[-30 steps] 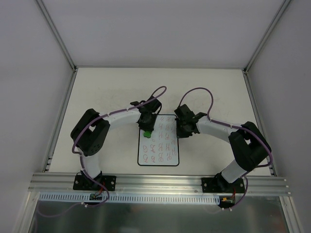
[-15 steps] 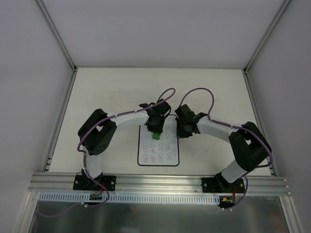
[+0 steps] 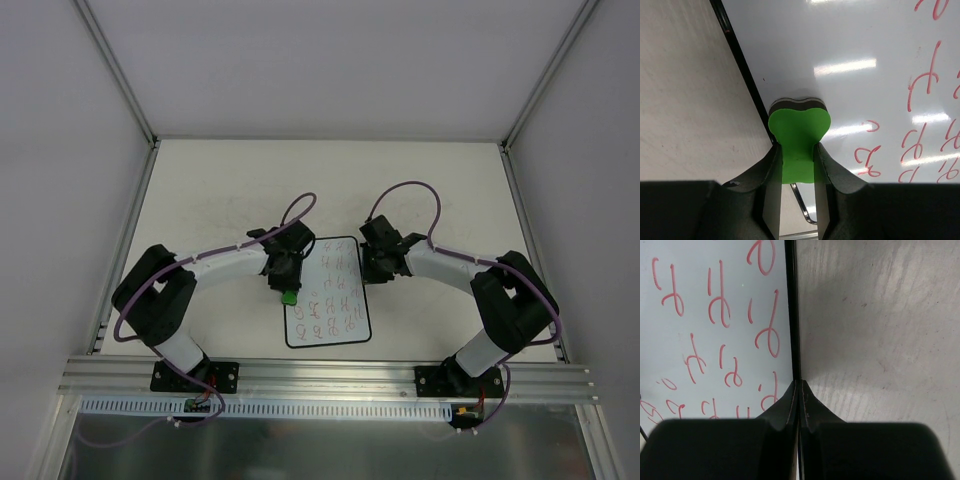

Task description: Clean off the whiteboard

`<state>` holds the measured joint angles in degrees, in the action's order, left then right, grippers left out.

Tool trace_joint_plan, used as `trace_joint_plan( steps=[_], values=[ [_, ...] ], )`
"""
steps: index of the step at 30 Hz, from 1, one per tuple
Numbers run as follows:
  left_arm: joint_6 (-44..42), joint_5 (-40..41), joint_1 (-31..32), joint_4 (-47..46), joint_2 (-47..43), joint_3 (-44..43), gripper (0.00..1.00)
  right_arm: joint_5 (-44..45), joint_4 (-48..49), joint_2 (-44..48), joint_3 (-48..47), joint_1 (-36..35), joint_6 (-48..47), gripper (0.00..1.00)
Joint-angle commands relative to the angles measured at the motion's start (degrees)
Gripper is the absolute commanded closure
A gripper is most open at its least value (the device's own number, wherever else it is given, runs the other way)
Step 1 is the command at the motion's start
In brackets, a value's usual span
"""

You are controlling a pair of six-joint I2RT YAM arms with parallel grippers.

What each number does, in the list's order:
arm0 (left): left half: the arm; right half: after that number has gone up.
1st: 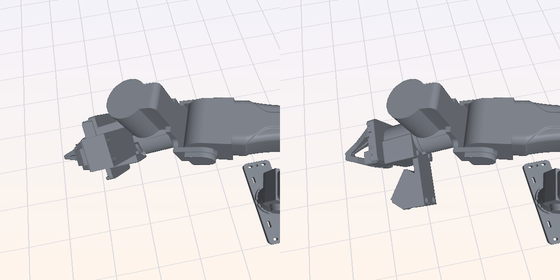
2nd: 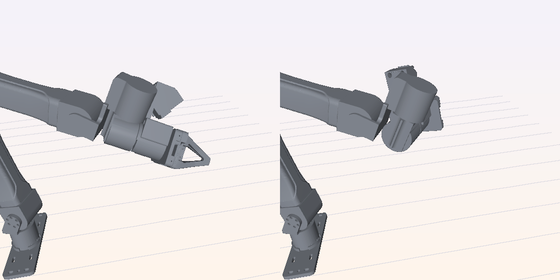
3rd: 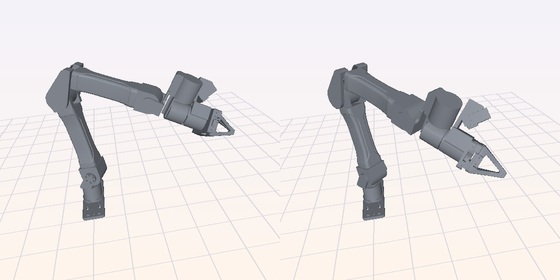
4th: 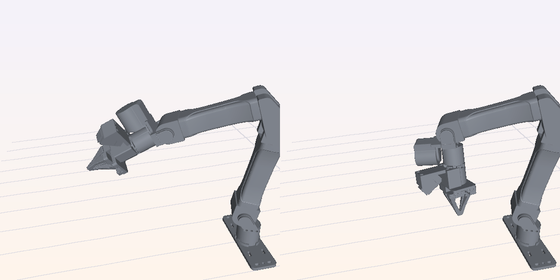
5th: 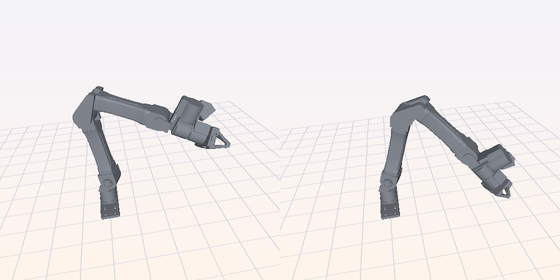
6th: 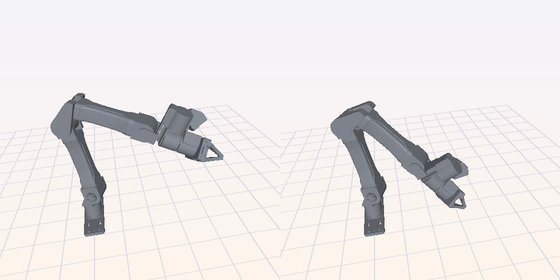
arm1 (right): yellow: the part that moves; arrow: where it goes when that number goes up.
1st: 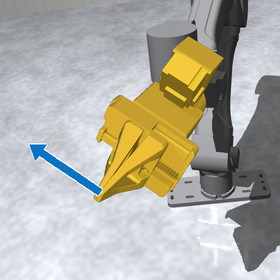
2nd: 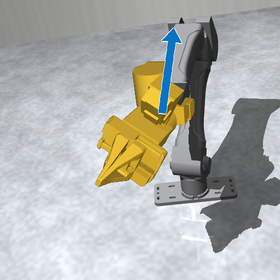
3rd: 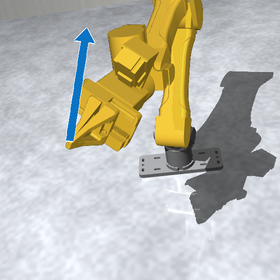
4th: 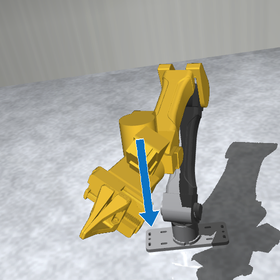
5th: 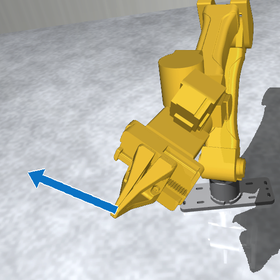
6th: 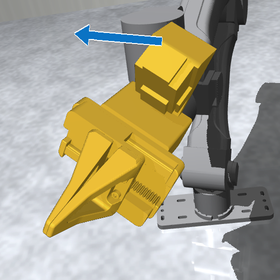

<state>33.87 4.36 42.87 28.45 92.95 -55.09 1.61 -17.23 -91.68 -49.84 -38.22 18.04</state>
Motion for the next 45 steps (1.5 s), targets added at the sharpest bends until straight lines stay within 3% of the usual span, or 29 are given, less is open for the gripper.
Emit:
trace_joint_plan(
  steps=[1, 8, 14, 24, 31, 35, 41, 45],
  values=[
    [3.4, 0.3, 1.7, 3.5, -0.8, 0.9, 1.00, 1.4, -3.5, -2.4, 2.4, 0.3, 0.2, 1.00],
    [8.7, -0.7, 7.9, 3.3, 8.0, -7.1, 1.00, 1.5, -3.3, -2.0, 2.7, 0.3, 0.4, 1.00],
    [9.5, -1.0, 8.6, 2.9, 14.8, -13.3, 1.00, 1.4, -3.1, -1.4, 3.1, 0.4, 0.5, 1.00],
    [5.2, -0.5, 0.6, 2.6, 20.7, -22.3, 1.00, 1.5, -1.9, 0.7, 4.6, 1.4, 1.8, 0.98],
    [-1.4, 0.6, -3.0, 2.8, 22.7, -29.5, 1.00, 2.4, -1.3, 3.3, 4.8, 1.4, 2.6, 0.87],
    [-1.9, 2.7, -3.0, 2.8, 16.0, -26.0, 1.00, 3.3, -1.2, 6.2, 6.0, 1.6, 2.9, 0.82],
    [-1.9, 5.0, -3.0, 2.8, 5.0, -12.3, 1.00, 3.1, -0.4, 9.3, 7.5, 1.3, 6.4, 0.70],
    [-2.7, 4.3, -3.0, 2.8, 1.5, -7.3, 1.00, 3.0, 1.9, 10.5, 8.6, 1.3, 7.9, 0.68]
  ],
)
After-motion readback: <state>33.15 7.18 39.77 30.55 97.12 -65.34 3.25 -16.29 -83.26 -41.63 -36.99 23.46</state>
